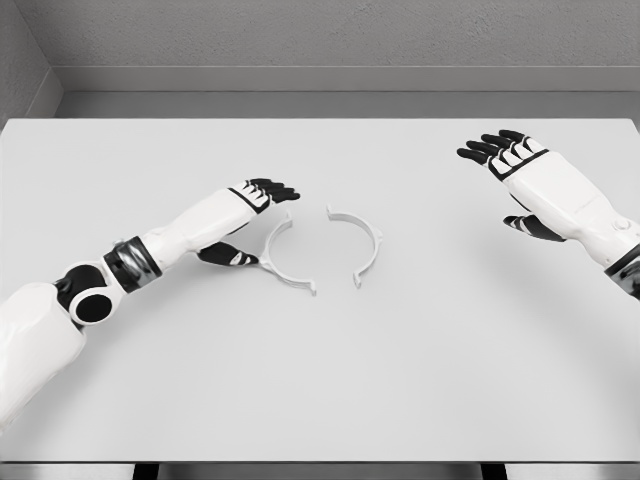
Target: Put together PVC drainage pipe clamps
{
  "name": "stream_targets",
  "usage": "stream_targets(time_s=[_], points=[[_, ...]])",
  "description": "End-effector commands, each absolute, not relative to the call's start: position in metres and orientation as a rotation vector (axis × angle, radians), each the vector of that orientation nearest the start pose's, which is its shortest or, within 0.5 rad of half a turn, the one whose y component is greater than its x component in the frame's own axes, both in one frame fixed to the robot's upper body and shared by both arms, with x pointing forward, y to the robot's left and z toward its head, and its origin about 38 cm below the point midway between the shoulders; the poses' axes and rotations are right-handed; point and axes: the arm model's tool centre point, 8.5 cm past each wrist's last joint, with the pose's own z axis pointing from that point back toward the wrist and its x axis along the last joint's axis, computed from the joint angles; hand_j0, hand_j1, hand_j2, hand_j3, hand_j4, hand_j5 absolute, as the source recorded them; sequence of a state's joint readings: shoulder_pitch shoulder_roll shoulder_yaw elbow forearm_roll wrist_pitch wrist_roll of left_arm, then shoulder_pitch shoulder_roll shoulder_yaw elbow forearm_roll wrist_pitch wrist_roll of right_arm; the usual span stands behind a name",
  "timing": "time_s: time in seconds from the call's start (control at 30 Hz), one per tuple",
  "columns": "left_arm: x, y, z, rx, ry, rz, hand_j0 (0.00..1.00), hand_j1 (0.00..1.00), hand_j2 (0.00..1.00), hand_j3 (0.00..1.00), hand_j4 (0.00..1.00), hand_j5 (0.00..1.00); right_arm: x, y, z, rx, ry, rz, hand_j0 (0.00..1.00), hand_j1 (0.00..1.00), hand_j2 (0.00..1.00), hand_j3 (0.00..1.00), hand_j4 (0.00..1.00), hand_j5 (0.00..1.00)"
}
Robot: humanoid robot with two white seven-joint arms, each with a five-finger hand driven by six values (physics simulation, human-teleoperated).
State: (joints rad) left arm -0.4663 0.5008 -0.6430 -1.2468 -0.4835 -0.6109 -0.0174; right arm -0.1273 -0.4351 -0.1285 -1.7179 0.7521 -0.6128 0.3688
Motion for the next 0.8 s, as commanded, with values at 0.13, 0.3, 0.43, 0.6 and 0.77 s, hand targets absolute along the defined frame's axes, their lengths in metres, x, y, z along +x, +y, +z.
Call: stream_targets(time_s=[0.13, 0.3, 0.43, 0.6, 0.77], points=[[0.424, 0.195, 0.108, 0.204, -1.883, -1.551, 1.0, 1.0, 1.0, 1.0, 1.0, 1.0, 0.371, -0.321, 0.204, -0.814, -1.733, 1.584, 1.0, 1.0, 1.0, 1.0, 1.0, 1.0], [0.424, 0.191, 0.109, 0.196, -1.891, -1.548, 1.0, 1.0, 1.0, 1.0, 1.0, 1.0, 0.372, -0.32, 0.205, -0.815, -1.734, 1.584, 1.0, 1.0, 1.0, 1.0, 1.0, 1.0], [0.424, 0.189, 0.109, 0.191, -1.896, -1.544, 1.0, 1.0, 1.0, 1.0, 1.0, 1.0, 0.371, -0.321, 0.204, -0.814, -1.733, 1.584, 1.0, 1.0, 1.0, 1.0, 1.0, 1.0], [0.424, 0.19, 0.109, 0.194, -1.895, -1.543, 1.0, 1.0, 1.0, 1.0, 1.0, 1.0, 0.371, -0.32, 0.205, -0.815, -1.734, 1.584, 1.0, 1.0, 1.0, 1.0, 1.0, 1.0], [0.429, 0.201, 0.116, 0.227, -1.892, -1.55, 1.0, 1.0, 1.0, 1.0, 1.0, 1.0, 0.371, -0.32, 0.205, -0.815, -1.734, 1.584, 1.0, 1.0, 1.0, 1.0, 1.0, 1.0]])
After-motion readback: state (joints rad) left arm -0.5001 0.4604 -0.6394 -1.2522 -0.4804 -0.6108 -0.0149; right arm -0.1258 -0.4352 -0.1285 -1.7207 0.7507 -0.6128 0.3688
